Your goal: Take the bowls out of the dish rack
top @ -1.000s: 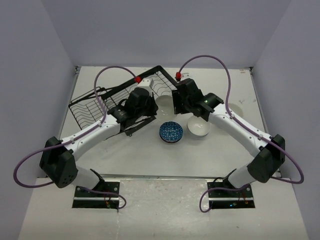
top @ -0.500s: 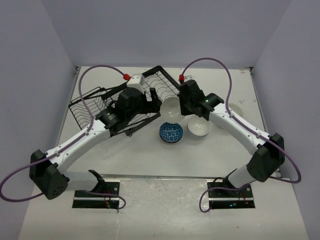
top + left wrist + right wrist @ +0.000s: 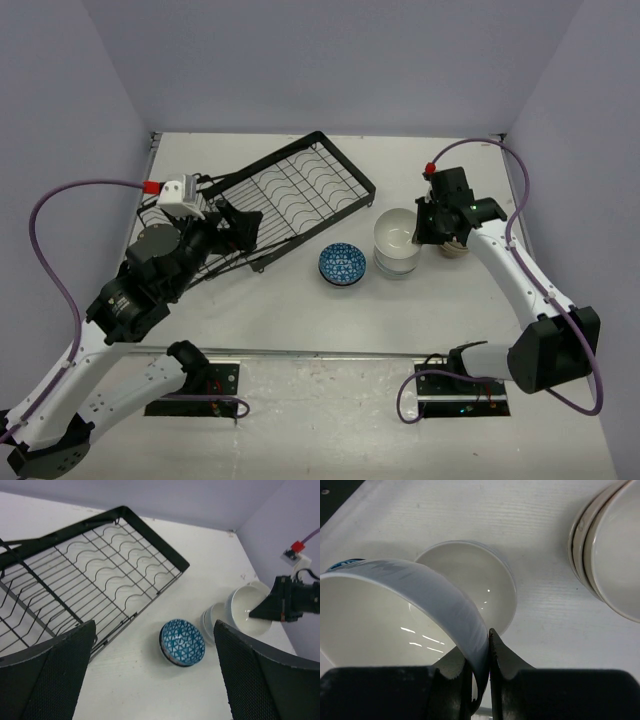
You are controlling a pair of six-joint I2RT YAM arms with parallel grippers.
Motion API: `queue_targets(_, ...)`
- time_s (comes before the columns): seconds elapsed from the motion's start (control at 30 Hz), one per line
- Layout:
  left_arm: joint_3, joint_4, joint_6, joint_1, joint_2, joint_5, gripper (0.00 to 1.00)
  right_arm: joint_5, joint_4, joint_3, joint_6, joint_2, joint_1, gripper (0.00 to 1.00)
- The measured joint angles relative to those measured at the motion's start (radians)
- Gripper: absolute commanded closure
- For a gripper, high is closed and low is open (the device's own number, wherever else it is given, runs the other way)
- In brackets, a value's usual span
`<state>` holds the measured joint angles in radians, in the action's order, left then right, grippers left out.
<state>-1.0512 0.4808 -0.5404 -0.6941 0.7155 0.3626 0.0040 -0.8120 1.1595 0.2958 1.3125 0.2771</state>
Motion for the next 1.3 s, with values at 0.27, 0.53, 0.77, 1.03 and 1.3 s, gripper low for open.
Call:
queue_targets(0.27, 0.157, 0.124, 0.078, 0.0, -0.194, -0.081, 0.0, -0.045, -0.01, -0.011, -0.002, 0.053, -0.056, 0.99)
queue_targets(0.53, 0.207, 0.13, 0.143, 0.0, -0.341, -0.074, 0.0, -0.075, -0.006, -0.018, -0.002, 0.123, -0.065, 0.94)
queue_targets(0.77, 0.334, 0.083, 0.166, 0.0, -0.39, 0.006, 0.0, -0.078, 0.0, -0.037, -0.002, 0.141, -0.072, 0.94)
queue_targets(1.03, 0.346, 0.067, 0.169, 0.0, -0.386, 0.019, 0.0, -0.078, 0.012, -0.063, 0.0, 0.155, -0.079, 0.76)
queue_targets(1.3, 0.346, 0.057, 0.171, 0.0, -0.386, 0.019, 0.0, -0.101, 0.031, -0.064, 0.003, 0.15, -0.081, 0.6)
